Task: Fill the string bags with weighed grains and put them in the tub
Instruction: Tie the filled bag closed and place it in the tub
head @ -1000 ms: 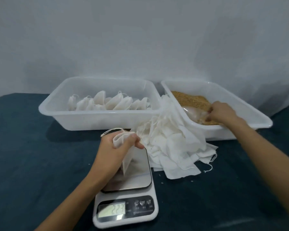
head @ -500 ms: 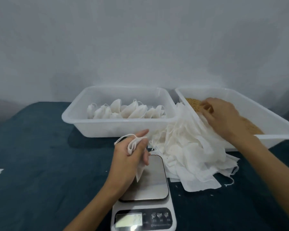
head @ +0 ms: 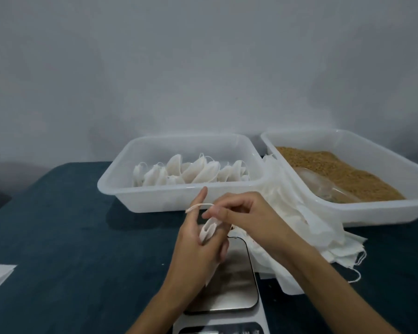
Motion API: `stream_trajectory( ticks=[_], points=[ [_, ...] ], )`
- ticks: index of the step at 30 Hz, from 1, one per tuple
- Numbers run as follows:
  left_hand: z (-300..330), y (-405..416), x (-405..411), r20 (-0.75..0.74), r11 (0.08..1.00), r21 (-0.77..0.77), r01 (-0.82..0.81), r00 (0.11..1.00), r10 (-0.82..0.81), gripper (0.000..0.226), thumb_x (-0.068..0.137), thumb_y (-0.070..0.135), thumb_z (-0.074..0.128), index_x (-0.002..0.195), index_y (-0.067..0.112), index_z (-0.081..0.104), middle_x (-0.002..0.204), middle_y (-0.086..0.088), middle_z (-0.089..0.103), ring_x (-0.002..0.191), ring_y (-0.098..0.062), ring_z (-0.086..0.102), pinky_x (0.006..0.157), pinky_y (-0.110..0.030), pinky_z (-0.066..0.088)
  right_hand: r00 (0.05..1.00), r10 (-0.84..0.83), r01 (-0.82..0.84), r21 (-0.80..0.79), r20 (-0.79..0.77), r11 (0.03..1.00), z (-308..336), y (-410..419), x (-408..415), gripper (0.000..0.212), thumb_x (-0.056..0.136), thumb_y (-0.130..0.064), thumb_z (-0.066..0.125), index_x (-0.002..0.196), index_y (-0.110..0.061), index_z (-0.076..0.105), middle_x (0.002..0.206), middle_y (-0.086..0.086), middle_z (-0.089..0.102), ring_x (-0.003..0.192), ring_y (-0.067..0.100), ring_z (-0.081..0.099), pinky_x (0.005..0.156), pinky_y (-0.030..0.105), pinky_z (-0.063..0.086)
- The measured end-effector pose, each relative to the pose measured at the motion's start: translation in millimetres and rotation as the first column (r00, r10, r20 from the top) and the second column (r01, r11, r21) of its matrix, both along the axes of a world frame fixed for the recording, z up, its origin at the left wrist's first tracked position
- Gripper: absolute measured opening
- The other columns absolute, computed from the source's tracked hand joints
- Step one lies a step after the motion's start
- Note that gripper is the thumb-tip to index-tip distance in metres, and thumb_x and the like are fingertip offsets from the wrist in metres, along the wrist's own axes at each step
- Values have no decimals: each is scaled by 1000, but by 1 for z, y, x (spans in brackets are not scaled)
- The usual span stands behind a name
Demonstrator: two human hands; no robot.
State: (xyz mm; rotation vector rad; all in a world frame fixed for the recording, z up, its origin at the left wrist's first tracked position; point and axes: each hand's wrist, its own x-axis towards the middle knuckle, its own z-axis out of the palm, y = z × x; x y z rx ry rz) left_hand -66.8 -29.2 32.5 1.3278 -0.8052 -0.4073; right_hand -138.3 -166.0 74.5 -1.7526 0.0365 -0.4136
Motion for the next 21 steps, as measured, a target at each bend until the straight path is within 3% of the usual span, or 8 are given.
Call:
stream_trajectory(
  ticks=[4, 8, 11, 14, 18, 21],
  points=[
    [-3, 1, 2, 15, 1000, -3, 2, 1000, -2, 72, 84, 44, 75, 146, 57, 40, 63, -8, 63, 56, -17, 56, 58, -29, 51, 1000, -4, 2, 110, 17, 994, -2, -6, -5, 23, 98, -28, 63, 95, -12, 78, 89, 7, 75, 76, 18, 64, 76, 35, 52],
    [-3, 1, 2, -1, 1000, 3, 17, 1000, -17, 74, 77, 56, 82, 141, 58, 45, 55, -6, 53, 49, -15, 45, 51, -26, 41, 997, -26, 10, 218, 72, 976, 1, -7, -6, 28, 101, -28, 55, 84, -14, 71, 81, 7, 72, 61, 13, 56, 60, 25, 48],
    [-3, 1, 3, -7, 999, 3, 48, 999, -48, 60, 80, 48, 81, 134, 51, 55, 56, -6, 46, 51, -18, 36, 48, -31, 33, 990, -63, 7, 414, 123, 910, 1, -14, -7, 24, 99, -23, 56, 81, -13, 69, 63, 2, 53, 51, 9, 42, 54, 22, 42],
    [1, 0, 2, -4, 998, 2, 67, 998, -67, 40, 81, 46, 79, 118, 40, 69, 57, -7, 46, 53, -18, 35, 48, -26, 32, 984, -90, -12, 564, 153, 826, -1, -18, -5, 24, 99, -18, 55, 79, -13, 68, 60, -1, 44, 49, 7, 37, 50, 20, 42],
    [2, 0, 1, 19, 998, -7, 70, 997, -70, 27, 83, 44, 77, 100, 23, 77, 57, -3, 50, 52, -15, 36, 47, -23, 32, 983, -96, -11, 575, 156, 818, -5, -20, -3, 27, 101, -19, 54, 80, -14, 70, 60, -2, 43, 49, 6, 38, 53, 21, 47],
    [2, 0, 2, 19, 996, 1, 85, 996, -85, 18, 89, 34, 75, 97, 19, 79, 58, -1, 47, 52, -14, 34, 47, -23, 30, 981, -113, 5, 560, 159, 828, -6, -20, -3, 25, 99, -25, 57, 81, -15, 71, 60, -3, 43, 49, 7, 39, 55, 22, 49]
  ],
)
